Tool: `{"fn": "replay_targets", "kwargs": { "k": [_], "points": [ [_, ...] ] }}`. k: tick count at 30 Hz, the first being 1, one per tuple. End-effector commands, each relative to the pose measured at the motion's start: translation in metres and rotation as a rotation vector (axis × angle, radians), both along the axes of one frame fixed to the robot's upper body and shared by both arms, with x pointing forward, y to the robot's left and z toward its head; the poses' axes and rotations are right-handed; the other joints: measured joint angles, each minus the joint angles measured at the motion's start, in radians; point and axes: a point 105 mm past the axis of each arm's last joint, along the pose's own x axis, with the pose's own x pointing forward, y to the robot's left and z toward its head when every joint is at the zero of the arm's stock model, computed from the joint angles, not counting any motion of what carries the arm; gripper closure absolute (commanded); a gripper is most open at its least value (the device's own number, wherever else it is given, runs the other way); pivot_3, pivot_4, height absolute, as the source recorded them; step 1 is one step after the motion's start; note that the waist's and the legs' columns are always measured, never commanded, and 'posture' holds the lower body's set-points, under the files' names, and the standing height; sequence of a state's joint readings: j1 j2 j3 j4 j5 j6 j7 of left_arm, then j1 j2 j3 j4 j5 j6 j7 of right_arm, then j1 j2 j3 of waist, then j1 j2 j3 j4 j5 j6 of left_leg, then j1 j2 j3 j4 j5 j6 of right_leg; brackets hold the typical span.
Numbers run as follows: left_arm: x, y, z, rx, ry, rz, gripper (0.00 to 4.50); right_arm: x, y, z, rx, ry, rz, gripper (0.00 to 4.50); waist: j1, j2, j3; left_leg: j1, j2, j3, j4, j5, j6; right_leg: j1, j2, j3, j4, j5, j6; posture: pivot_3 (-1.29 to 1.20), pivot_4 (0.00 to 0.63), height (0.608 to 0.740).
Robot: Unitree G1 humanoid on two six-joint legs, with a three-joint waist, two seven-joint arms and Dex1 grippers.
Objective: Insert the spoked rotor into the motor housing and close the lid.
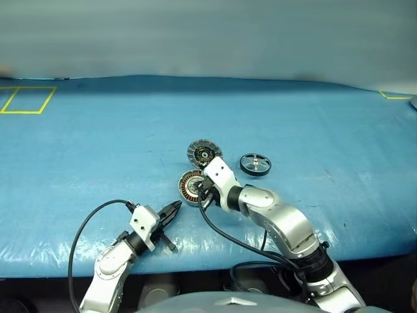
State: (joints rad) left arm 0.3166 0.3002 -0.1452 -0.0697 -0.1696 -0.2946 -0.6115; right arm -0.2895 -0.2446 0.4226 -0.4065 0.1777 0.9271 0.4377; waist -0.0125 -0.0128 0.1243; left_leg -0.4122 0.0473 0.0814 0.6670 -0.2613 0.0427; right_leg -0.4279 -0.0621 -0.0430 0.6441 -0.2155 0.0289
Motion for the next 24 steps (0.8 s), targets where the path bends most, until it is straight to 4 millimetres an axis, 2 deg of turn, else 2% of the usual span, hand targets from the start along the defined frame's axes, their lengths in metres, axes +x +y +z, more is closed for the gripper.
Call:
{"fn": "replay_targets", "kwargs": {
  "k": [1, 8, 17, 24],
  "points": [
    [0.001, 0.001, 0.005, -0.013, -0.032, 0.007, 4.50, 0.003, 0.001, 0.008, -0.012, -0.035, 0.014, 4.48, 0.000, 0.000, 0.000, 0.000, 0.000, 0.000, 0.000, 0.000, 0.000, 0.000, 0.000, 0.000, 0.000, 0.000, 0.000, 0.00, 0.150, 0.740],
    [0.001, 0.001, 0.006, -0.018, -0.034, 0.022, 4.50, 0.001, 0.000, -0.002, -0.086, -0.011, 0.052, 4.48, 0.000, 0.000, 0.000, 0.000, 0.000, 0.000, 0.000, 0.000, 0.000, 0.000, 0.000, 0.000, 0.000, 0.000, 0.000, 0.00, 0.150, 0.740],
    [0.000, 0.001, 0.006, -0.018, -0.034, 0.027, 4.50, -0.006, 0.007, -0.010, -0.093, 0.015, 0.091, 4.48, -0.001, 0.000, 0.000, 0.000, 0.000, 0.000, 0.000, 0.000, 0.000, 0.000, 0.000, 0.000, 0.000, 0.000, 0.000, 0.00, 0.150, 0.740],
    [0.000, 0.001, 0.007, -0.016, -0.035, 0.029, 4.50, -0.006, 0.002, -0.001, -0.091, 0.008, 0.082, 4.48, 0.000, 0.000, 0.000, 0.000, 0.000, 0.000, 0.000, 0.000, 0.000, 0.000, 0.000, 0.000, 0.000, 0.000, 0.000, 0.00, 0.150, 0.740]
  ]
}}
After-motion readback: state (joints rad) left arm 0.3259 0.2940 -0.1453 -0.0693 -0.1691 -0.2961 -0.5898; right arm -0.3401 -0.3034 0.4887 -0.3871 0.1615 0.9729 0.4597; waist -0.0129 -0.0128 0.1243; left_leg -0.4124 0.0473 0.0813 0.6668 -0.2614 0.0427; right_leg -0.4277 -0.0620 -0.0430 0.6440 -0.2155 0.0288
